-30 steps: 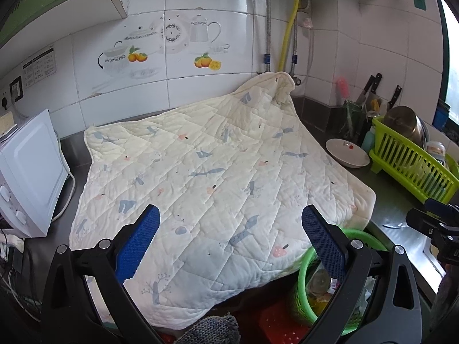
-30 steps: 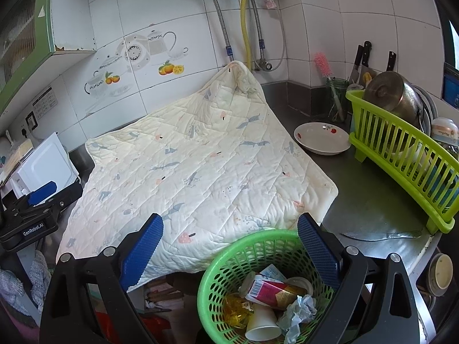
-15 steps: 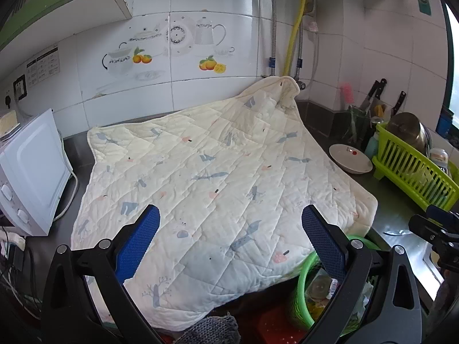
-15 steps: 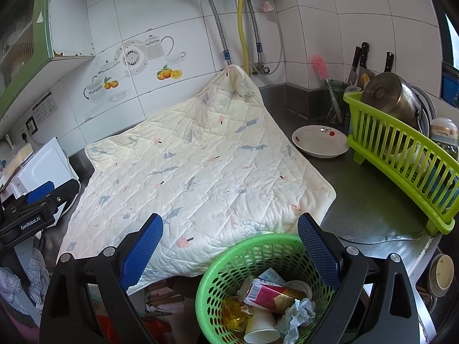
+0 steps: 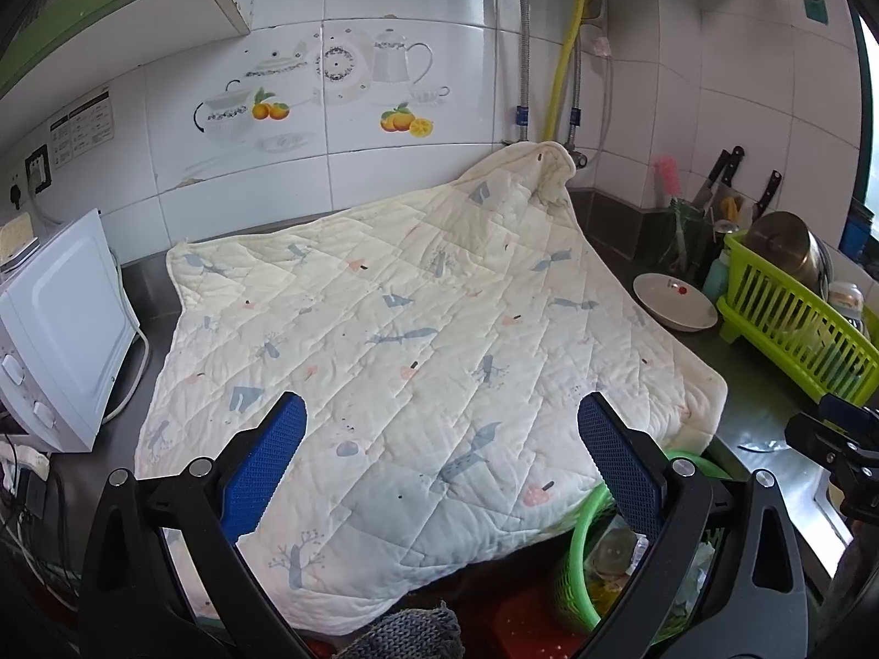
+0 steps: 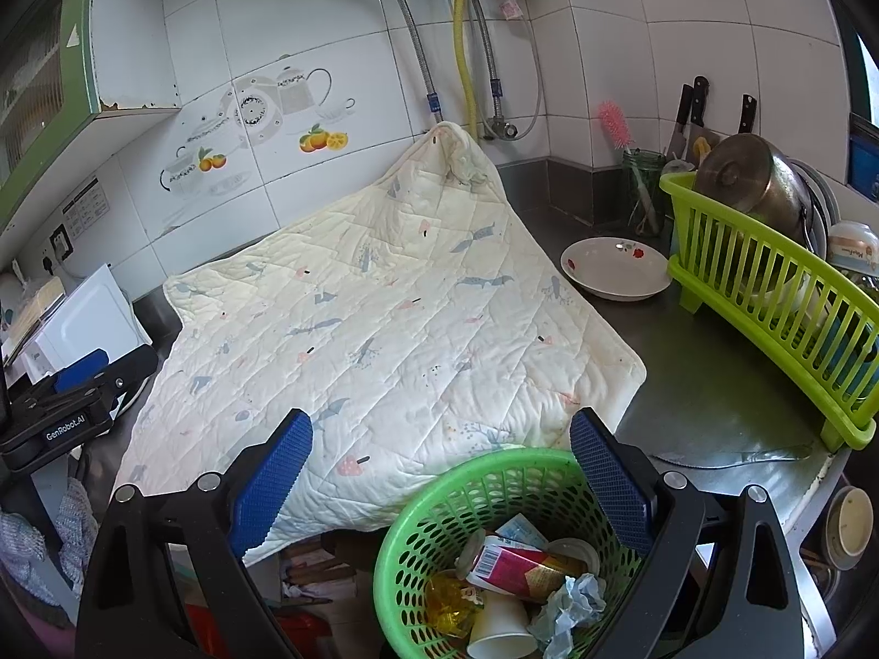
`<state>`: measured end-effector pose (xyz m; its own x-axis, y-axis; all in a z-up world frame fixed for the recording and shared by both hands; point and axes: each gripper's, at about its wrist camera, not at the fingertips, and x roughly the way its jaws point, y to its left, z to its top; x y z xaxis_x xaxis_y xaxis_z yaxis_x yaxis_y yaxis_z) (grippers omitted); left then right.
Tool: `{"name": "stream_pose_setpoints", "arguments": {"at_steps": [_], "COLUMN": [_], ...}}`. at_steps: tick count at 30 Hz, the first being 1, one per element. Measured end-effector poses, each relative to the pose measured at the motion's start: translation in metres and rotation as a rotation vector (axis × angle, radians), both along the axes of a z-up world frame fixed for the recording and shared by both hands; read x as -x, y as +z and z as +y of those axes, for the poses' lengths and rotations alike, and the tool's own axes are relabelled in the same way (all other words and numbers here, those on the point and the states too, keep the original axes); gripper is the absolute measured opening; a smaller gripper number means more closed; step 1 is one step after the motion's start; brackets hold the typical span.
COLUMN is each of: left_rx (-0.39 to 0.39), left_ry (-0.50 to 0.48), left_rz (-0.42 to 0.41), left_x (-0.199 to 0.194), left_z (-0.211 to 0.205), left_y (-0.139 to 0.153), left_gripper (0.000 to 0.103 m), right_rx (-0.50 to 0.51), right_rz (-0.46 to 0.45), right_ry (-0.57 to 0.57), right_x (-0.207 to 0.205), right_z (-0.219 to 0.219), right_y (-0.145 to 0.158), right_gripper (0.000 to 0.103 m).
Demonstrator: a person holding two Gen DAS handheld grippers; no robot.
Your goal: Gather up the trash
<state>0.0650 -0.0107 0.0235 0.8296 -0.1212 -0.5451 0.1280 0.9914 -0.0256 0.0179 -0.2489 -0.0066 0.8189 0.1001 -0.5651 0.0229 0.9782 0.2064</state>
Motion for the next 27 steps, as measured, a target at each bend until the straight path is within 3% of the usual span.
{"name": "stream_pose_setpoints", "arguments": {"at_steps": [27], "left_rx": [0.012], "left_ry": [0.009], "left_rz": [0.023], "left_x": [0.0025], "left_z": [0.005], "left_y": [-0.0015], "left_gripper": [0.096], "right_rx": [-0.004], "right_rz": [0.003], "right_ry": [0.003], "right_x": [0.0031], "right_z": [0.0062], "right_y": [-0.0012], "right_gripper": [0.092]}}
